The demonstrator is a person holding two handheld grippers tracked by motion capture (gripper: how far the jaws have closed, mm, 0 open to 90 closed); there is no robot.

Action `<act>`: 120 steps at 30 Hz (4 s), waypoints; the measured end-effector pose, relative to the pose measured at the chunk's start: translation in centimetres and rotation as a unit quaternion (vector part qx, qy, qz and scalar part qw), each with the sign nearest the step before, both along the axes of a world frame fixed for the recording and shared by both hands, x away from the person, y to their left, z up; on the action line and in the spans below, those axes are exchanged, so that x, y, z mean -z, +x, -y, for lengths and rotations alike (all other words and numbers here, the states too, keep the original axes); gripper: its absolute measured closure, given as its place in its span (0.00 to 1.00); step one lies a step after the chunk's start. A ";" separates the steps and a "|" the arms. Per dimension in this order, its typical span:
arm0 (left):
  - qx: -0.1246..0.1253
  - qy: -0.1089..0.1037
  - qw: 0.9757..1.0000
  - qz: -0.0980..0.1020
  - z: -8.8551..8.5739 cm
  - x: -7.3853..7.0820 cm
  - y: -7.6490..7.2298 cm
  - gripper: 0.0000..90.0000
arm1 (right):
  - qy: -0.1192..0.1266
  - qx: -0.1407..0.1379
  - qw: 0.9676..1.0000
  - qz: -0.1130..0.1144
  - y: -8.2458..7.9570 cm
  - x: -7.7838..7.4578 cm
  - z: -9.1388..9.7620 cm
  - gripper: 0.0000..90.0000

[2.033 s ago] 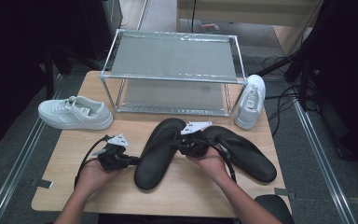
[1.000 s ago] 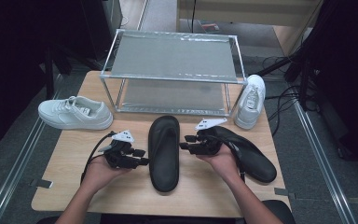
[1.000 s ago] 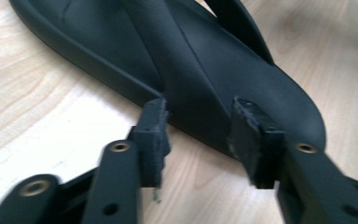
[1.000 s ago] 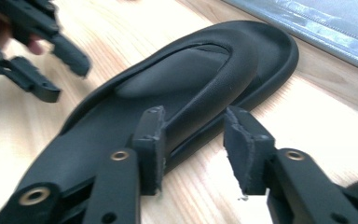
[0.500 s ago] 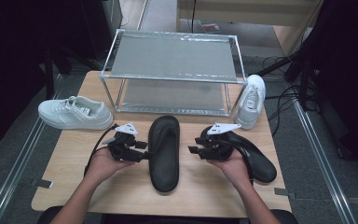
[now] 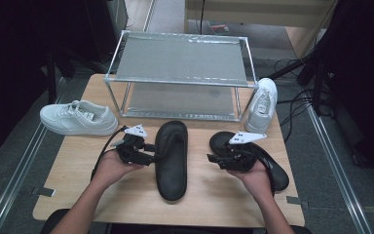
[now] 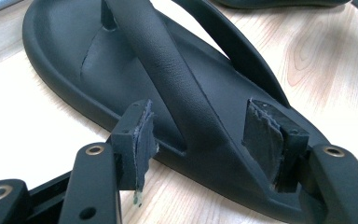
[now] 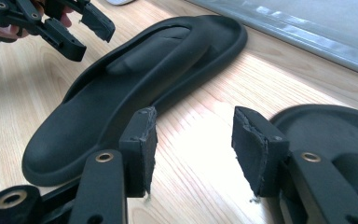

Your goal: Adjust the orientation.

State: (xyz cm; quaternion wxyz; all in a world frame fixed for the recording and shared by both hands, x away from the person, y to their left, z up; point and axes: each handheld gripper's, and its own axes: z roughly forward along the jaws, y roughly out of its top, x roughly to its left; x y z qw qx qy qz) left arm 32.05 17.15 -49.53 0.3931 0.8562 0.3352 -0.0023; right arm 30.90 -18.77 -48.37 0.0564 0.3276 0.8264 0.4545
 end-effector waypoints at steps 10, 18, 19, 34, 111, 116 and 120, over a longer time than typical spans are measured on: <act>-0.001 -0.002 1.000 0.000 0.2 0.0 1.0 0.48 | -0.007 0.025 1.000 0.013 -1.0 0.0 2.4 0.56; -0.003 -0.011 1.000 0.005 0.3 0.0 1.9 0.48 | -0.004 0.058 0.998 0.013 -1.8 0.0 4.7 0.57; -0.005 -0.015 1.000 0.004 0.3 0.0 2.0 0.48 | -0.005 0.061 0.998 0.012 -1.9 0.1 5.0 0.57; 0.006 -0.005 1.000 0.000 0.9 0.2 3.0 0.48 | -0.006 0.090 0.996 0.012 -2.4 0.4 7.4 0.58; -0.040 -0.021 0.999 0.021 -2.9 0.2 -1.3 0.49 | -0.076 0.081 0.991 -0.076 4.4 2.3 -3.2 0.91; -0.036 -0.013 0.999 0.028 -2.5 0.5 -1.2 0.51 | -0.069 0.078 0.992 -0.071 4.6 2.5 -3.4 0.88; -0.035 -0.010 0.999 0.023 -2.3 0.8 -0.9 0.59 | -0.055 0.063 0.994 -0.072 4.5 2.2 -3.0 0.72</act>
